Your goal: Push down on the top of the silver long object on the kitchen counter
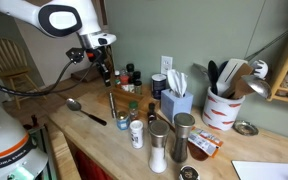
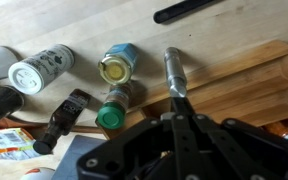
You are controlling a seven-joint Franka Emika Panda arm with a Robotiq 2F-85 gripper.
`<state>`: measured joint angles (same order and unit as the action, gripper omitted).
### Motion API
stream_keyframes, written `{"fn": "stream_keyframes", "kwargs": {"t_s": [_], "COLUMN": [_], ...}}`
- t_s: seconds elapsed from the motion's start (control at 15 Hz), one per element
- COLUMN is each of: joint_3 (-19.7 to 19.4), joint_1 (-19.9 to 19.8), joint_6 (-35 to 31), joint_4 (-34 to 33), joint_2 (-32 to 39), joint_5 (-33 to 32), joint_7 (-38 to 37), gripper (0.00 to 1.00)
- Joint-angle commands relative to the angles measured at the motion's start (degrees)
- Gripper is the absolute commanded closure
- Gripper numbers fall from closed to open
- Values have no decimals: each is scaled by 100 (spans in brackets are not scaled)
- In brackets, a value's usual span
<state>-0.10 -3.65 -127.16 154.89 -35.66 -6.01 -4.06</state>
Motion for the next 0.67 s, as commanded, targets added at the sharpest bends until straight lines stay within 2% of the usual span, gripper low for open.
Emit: {"fn": "stream_keyframes", "kwargs": {"t_s": [0.0,0.6], "joint_3": [-83,-125], "joint_1": [53,56], "joint_6": [-225,-530], "joint_4": [146,278], "joint_2": [126,334], "joint_5": [110,188], "joint_7": [120,168], "gripper": [100,100]}}
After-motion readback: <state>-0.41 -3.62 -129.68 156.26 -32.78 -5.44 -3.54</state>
